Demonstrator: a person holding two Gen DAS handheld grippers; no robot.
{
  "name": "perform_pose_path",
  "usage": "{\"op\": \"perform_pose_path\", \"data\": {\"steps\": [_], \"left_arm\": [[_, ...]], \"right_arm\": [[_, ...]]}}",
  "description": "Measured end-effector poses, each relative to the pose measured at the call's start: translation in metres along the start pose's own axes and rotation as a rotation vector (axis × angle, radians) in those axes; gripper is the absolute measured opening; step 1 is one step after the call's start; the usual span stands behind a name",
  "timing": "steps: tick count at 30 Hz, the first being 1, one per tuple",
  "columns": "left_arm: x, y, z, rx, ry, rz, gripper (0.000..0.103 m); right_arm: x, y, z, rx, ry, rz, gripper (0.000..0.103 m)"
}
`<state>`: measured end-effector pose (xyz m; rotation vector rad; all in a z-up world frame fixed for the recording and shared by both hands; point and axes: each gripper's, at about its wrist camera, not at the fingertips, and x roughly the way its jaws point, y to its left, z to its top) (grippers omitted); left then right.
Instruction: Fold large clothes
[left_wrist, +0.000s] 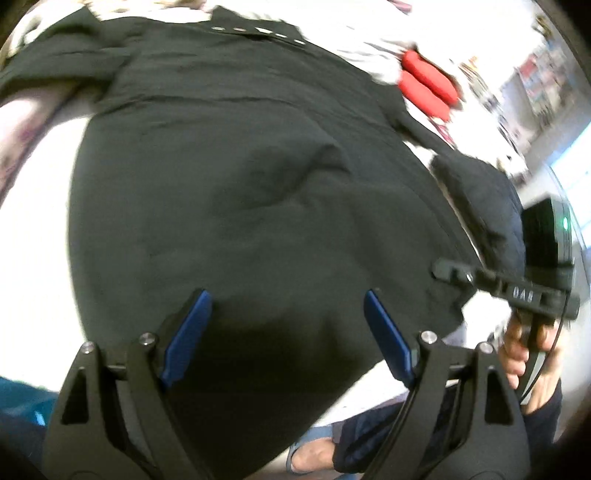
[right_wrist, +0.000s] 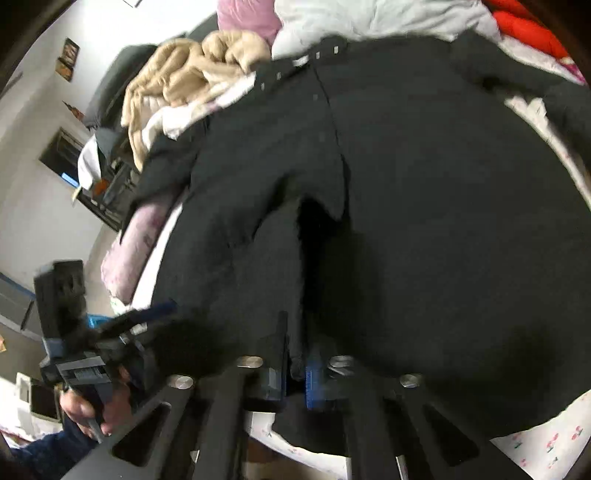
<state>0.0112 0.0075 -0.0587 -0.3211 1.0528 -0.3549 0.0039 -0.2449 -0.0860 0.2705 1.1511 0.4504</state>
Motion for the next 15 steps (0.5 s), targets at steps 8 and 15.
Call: {"op": "perform_pose_path", "data": {"steps": [8,15], "left_arm": [[-0.019,0.060,-0.013,-0.158,-0.008,0.110,0.085],[-0.023,0.095,-0.031,-0.293,0.039,0.113,0.085]], "right_arm": [[0.015,-0.037,-0.034,0.017,0.187,-0.135,0.005],[-0.067,-0.085,-0.024,0.182,-0.081,-0.082,0.031]]}}
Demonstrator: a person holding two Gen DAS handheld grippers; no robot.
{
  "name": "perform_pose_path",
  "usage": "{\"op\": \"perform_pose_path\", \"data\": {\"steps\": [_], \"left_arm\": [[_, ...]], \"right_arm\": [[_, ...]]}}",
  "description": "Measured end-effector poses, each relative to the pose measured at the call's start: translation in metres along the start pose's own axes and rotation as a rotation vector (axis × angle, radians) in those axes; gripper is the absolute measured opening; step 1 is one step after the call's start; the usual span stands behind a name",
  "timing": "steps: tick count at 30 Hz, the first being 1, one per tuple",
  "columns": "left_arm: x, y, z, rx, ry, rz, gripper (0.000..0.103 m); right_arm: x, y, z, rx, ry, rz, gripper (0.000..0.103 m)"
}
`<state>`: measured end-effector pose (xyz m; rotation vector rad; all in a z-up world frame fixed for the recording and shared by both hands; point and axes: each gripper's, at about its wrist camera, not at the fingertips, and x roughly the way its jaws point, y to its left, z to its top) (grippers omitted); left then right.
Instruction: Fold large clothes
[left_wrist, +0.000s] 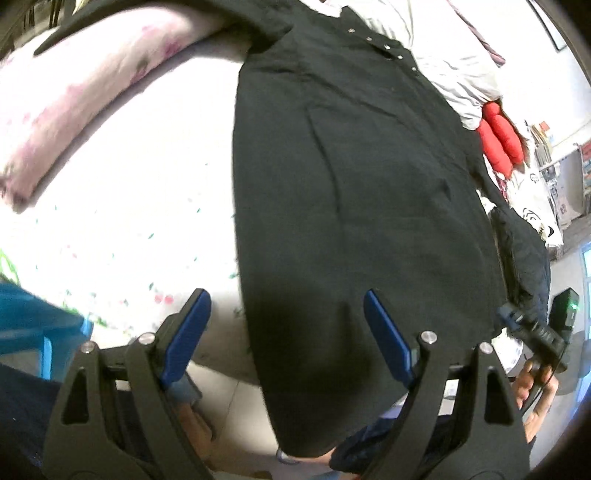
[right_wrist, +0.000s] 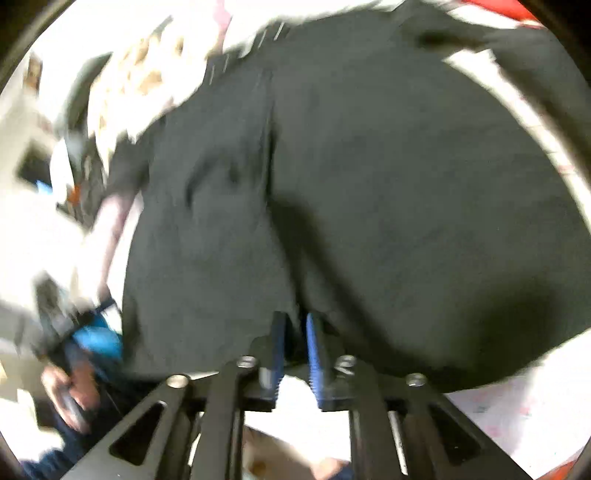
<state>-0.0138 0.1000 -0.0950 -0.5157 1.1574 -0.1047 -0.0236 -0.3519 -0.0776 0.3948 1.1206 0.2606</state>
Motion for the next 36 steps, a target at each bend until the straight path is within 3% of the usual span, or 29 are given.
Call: {"op": "perform_pose_path", "data": {"steps": [1,3,5,6,8,11,13,14,15,16,17,19,21,23,25,27,28,31,36], "left_arm": [[0.000,0.000,-0.003,0.001,0.009,-0.003,0.085],[0.002,0.002,-0.008,0.001,0.024,-0.009,0.085],[0.005,0.001,-0.016,0.006,0.045,-0.027,0.085],[0.006,0.001,-0.020,0.009,0.052,-0.033,0.082],[0.012,-0.003,-0.029,0.029,0.070,-0.043,0.073],[0.029,-0.015,-0.036,0.055,0.119,-0.077,0.053],[0.033,-0.025,-0.036,0.086,0.106,-0.059,0.048],[0.034,-0.029,-0.035,0.103,0.093,-0.050,0.034],[0.033,-0.033,-0.035,0.111,0.082,-0.045,0.019],[0.029,-0.035,-0.033,0.100,0.063,-0.048,0.014],[0.023,-0.034,-0.032,0.081,0.047,-0.067,0.011],[0.003,-0.026,-0.029,0.026,0.027,-0.105,0.009],[-0.026,-0.021,-0.028,-0.004,-0.007,-0.140,0.008],[-0.072,-0.021,-0.026,0.002,-0.096,-0.152,0.007],[-0.098,-0.022,-0.023,0.013,-0.147,-0.149,0.007],[-0.099,-0.025,-0.019,0.038,-0.138,-0.133,0.007],[-0.091,-0.027,-0.020,0.044,-0.128,-0.095,0.007],[-0.046,-0.019,-0.032,0.036,-0.007,-0.012,0.007],[-0.027,-0.009,-0.038,0.033,0.040,0.031,0.014]], "right_arm": [[-0.016,-0.016,0.003,0.046,-0.058,-0.071,0.051],[-0.037,-0.044,0.004,0.124,-0.124,-0.229,0.069],[-0.051,-0.083,-0.002,0.233,-0.129,-0.370,0.068],[-0.054,-0.096,-0.005,0.280,-0.121,-0.382,0.068],[-0.061,-0.133,-0.014,0.415,-0.106,-0.342,0.069],[-0.062,-0.157,-0.013,0.484,-0.127,-0.205,0.068],[-0.056,-0.170,-0.008,0.524,-0.103,-0.147,0.068],[-0.048,-0.173,-0.007,0.547,-0.091,-0.132,0.067],[-0.043,-0.176,-0.006,0.564,-0.083,-0.128,0.060],[-0.042,-0.176,-0.002,0.561,-0.085,-0.142,0.030],[-0.042,-0.171,0.001,0.541,-0.089,-0.154,0.007],[-0.056,-0.151,0.005,0.460,-0.156,-0.180,0.006],[-0.085,-0.126,0.007,0.370,-0.289,-0.199,0.006],[-0.117,-0.110,0.004,0.329,-0.404,-0.176,0.006],[-0.128,-0.098,0.001,0.321,-0.450,-0.146,0.006],[-0.123,-0.089,0.005,0.313,-0.433,-0.161,0.006],[-0.113,-0.089,0.009,0.312,-0.383,-0.209,0.006],[-0.077,-0.092,0.017,0.382,-0.267,-0.259,0.006],[-0.086,-0.091,0.003,0.349,-0.310,-0.335,0.012]]}}
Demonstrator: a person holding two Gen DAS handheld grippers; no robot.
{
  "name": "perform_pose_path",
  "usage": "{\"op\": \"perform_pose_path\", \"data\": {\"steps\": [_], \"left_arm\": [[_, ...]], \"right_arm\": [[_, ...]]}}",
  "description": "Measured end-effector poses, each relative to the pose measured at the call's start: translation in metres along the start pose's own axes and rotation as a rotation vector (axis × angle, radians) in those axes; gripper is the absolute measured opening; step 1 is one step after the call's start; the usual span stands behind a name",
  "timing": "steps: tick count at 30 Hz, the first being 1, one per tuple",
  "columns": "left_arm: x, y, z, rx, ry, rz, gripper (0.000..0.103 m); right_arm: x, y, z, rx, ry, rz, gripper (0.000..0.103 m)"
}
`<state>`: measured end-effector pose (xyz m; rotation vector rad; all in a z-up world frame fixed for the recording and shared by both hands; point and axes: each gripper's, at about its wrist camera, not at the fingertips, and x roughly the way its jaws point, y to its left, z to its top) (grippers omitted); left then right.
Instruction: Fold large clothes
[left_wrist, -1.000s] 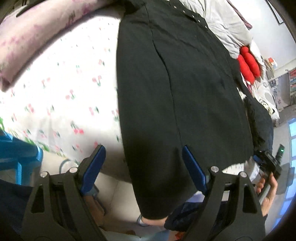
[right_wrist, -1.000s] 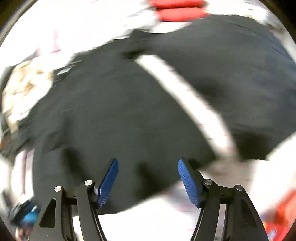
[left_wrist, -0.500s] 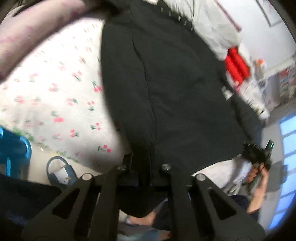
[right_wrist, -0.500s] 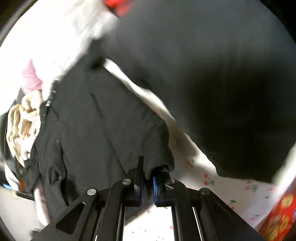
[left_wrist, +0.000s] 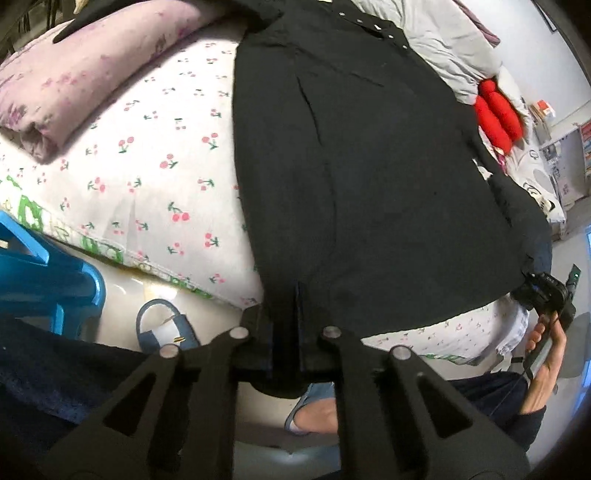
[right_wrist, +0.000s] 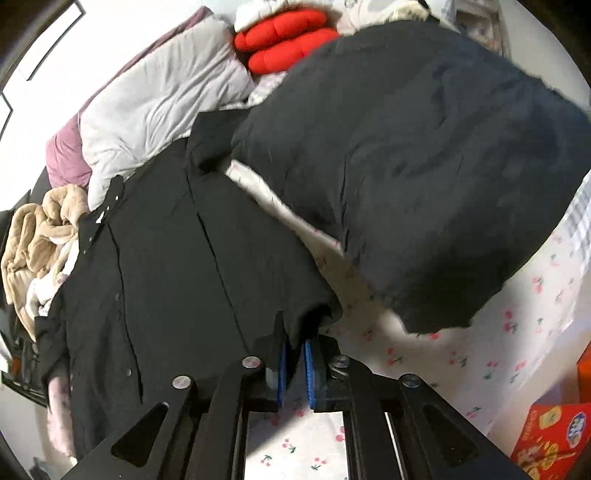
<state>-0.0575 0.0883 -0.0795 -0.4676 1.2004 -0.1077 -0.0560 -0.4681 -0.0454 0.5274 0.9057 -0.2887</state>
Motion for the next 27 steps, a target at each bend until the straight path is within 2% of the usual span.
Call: {"op": "perform_pose_path", "data": {"steps": [2,4,5,6,7,8,9,10,12,16,17,19,22,27], "left_arm": [[-0.008,0.000,0.004,-0.017,-0.016,-0.009,0.021],[-0.024,0.006,0.005,0.000,-0.067,0.019,0.031],[-0.029,0.003,0.007,0.006,-0.089,0.034,0.039],[-0.033,0.001,0.008,0.008,-0.110,0.042,0.043],[-0.041,-0.001,0.013,0.010,-0.134,0.053,0.044],[-0.046,-0.002,0.017,0.009,-0.154,0.055,0.045],[-0.051,-0.003,0.020,0.012,-0.174,0.058,0.046],[-0.055,-0.004,0.026,0.017,-0.194,0.067,0.048],[-0.058,-0.010,0.038,0.023,-0.219,0.068,0.057],[-0.059,-0.032,0.070,0.042,-0.239,0.057,0.062],[-0.060,-0.039,0.078,0.054,-0.251,0.066,0.072],[-0.060,-0.057,0.094,0.085,-0.285,0.090,0.084],[-0.050,-0.081,0.116,0.129,-0.293,0.130,0.085],[-0.015,-0.110,0.159,0.175,-0.199,0.121,0.085]], "right_arm": [[-0.008,0.001,-0.006,-0.036,-0.017,-0.059,0.018],[-0.014,0.002,-0.005,-0.039,-0.044,-0.112,0.032],[-0.020,0.003,-0.005,-0.028,-0.080,-0.144,0.035],[-0.029,0.003,-0.005,-0.013,-0.136,-0.191,0.042],[-0.040,0.001,-0.003,0.009,-0.189,-0.211,0.055],[-0.051,-0.003,-0.003,0.036,-0.231,-0.197,0.061],[-0.061,-0.004,-0.003,0.064,-0.276,-0.132,0.066],[-0.063,0.001,-0.003,0.063,-0.287,-0.085,0.066],[-0.057,0.018,-0.005,0.007,-0.258,-0.036,0.066],[-0.021,0.075,-0.012,-0.148,-0.108,0.047,0.066],[-0.015,0.090,-0.014,-0.182,-0.088,0.058,0.066],[-0.010,0.113,-0.019,-0.255,-0.088,0.053,0.071],[0.002,0.153,-0.030,-0.353,-0.077,0.065,0.085],[0.044,0.212,-0.050,-0.475,0.041,0.126,0.085]]}}
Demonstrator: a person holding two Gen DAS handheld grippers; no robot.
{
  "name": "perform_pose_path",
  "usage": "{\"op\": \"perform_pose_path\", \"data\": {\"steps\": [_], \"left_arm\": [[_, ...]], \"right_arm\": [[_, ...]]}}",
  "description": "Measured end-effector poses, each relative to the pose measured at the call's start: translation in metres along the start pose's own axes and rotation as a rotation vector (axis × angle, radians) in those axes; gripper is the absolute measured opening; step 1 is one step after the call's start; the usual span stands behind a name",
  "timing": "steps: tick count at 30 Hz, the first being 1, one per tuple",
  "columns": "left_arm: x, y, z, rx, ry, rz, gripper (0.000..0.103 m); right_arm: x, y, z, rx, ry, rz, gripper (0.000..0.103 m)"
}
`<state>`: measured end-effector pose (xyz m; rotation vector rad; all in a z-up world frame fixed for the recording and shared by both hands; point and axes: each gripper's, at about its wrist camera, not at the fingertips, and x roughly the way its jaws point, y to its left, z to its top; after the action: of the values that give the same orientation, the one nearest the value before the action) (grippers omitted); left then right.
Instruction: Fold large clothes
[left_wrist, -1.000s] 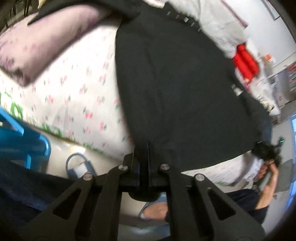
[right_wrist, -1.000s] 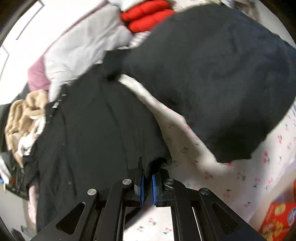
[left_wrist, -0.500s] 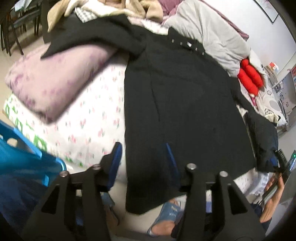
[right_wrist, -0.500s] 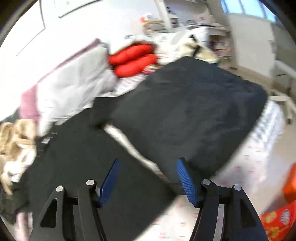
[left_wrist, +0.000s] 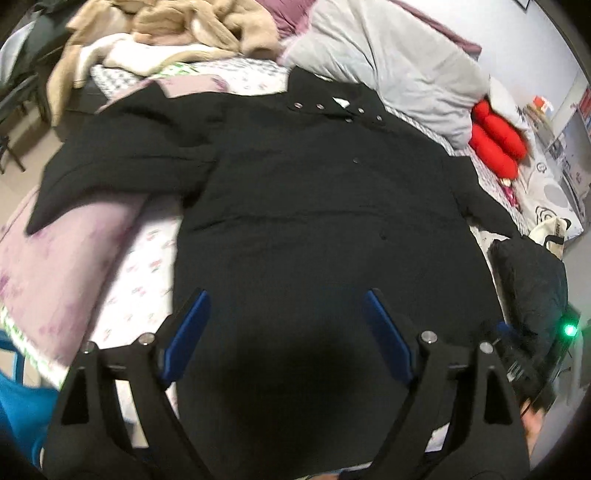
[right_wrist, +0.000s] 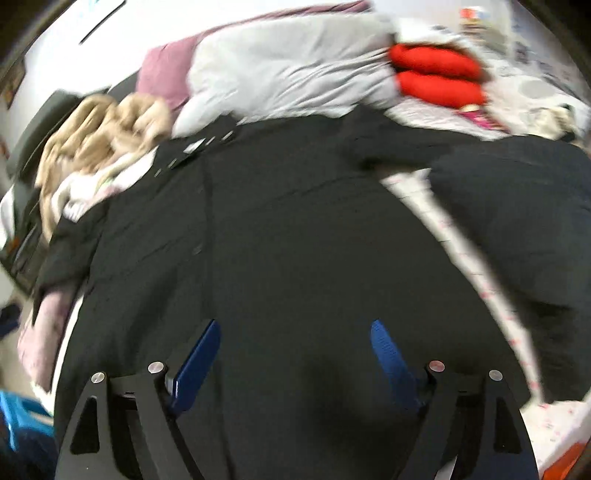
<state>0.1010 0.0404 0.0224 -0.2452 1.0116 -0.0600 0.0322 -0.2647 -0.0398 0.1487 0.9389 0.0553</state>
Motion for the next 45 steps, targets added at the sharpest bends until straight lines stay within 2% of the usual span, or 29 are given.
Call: {"op": "perform_pose_path", "data": {"steps": [3,6,9,10,12,14,16,17,18,19,20,22,25,26,27,28,29,30,31,34,37,39,41,44,45], "left_arm": [[0.040,-0.010,0.012,0.031,0.045,0.016,0.086],[0.093,-0.001,0.001,-0.003,0.129,0.013,0.086],[0.146,0.007,-0.022,-0.055,0.313,-0.027,0.086],[0.155,0.005,-0.029,-0.021,0.313,0.002,0.086],[0.156,-0.007,-0.035,0.074,0.262,0.081,0.088],[0.157,-0.022,-0.039,0.166,0.259,0.165,0.089],[0.153,-0.026,-0.035,0.159,0.265,0.180,0.089],[0.149,-0.027,-0.031,0.142,0.253,0.157,0.089],[0.143,-0.029,-0.025,0.130,0.231,0.128,0.089],[0.134,-0.031,-0.017,0.128,0.185,0.111,0.089],[0.128,-0.033,-0.011,0.134,0.147,0.117,0.089],[0.120,-0.039,0.002,0.155,0.073,0.136,0.089],[0.115,-0.037,0.018,0.134,0.006,0.124,0.089],[0.114,-0.035,0.022,0.117,-0.016,0.110,0.089],[0.111,-0.034,0.024,0.099,-0.048,0.089,0.089],[0.107,-0.029,0.026,0.077,-0.099,0.053,0.089],[0.103,-0.026,0.025,0.062,-0.153,0.016,0.091],[0.102,-0.025,0.024,0.061,-0.184,-0.008,0.098],[0.108,-0.029,0.031,0.076,-0.199,-0.033,0.101],[0.119,-0.036,0.045,0.087,-0.189,-0.071,0.102],[0.130,-0.028,0.058,0.003,-0.173,-0.083,0.102],[0.139,-0.025,0.065,-0.041,-0.151,-0.115,0.102],[0.149,-0.022,0.069,-0.071,-0.133,-0.152,0.102],[0.156,-0.018,0.071,-0.077,-0.105,-0.137,0.102],[0.157,-0.016,0.071,-0.083,-0.103,-0.138,0.102]], "right_arm": [[0.026,0.038,0.000,-0.102,0.052,0.011,0.085],[0.051,0.072,-0.004,-0.203,0.109,-0.007,0.085],[0.066,0.087,-0.010,-0.277,0.149,-0.055,0.085],[0.070,0.088,-0.012,-0.289,0.154,-0.075,0.085],[0.079,0.083,-0.013,-0.290,0.178,-0.113,0.085],[0.091,0.072,-0.014,-0.249,0.239,-0.146,0.085],[0.099,0.061,-0.014,-0.206,0.292,-0.161,0.085],[0.097,0.058,-0.013,-0.186,0.285,-0.148,0.085],[0.093,0.057,-0.011,-0.178,0.265,-0.132,0.085],[0.082,0.056,-0.006,-0.171,0.210,-0.103,0.085],[0.068,0.056,0.001,-0.166,0.133,-0.085,0.085],[0.039,0.054,0.014,-0.160,-0.034,-0.108,0.085],[-0.001,0.043,0.030,-0.098,-0.263,-0.126,0.087],[-0.013,0.036,0.034,-0.065,-0.322,-0.118,0.090],[-0.023,0.024,0.038,-0.013,-0.379,-0.104,0.099],[-0.028,0.013,0.041,0.030,-0.405,-0.093,0.103],[-0.030,0.002,0.044,0.076,-0.421,-0.085,0.103],[-0.029,-0.014,0.049,0.142,-0.419,-0.089,0.103],[-0.028,-0.025,0.052,0.186,-0.421,-0.098,0.103],[-0.033,-0.050,0.060,0.264,-0.472,-0.130,0.103],[-0.037,-0.070,0.072,0.274,-0.521,-0.151,0.103],[-0.022,-0.099,0.091,0.318,-0.461,-0.084,0.103],[0.001,-0.143,0.107,0.473,-0.379,0.030,0.103],[0.028,-0.199,0.131,0.698,-0.304,0.079,0.103],[0.034,-0.210,0.135,0.725,-0.304,0.089,0.103]]}}
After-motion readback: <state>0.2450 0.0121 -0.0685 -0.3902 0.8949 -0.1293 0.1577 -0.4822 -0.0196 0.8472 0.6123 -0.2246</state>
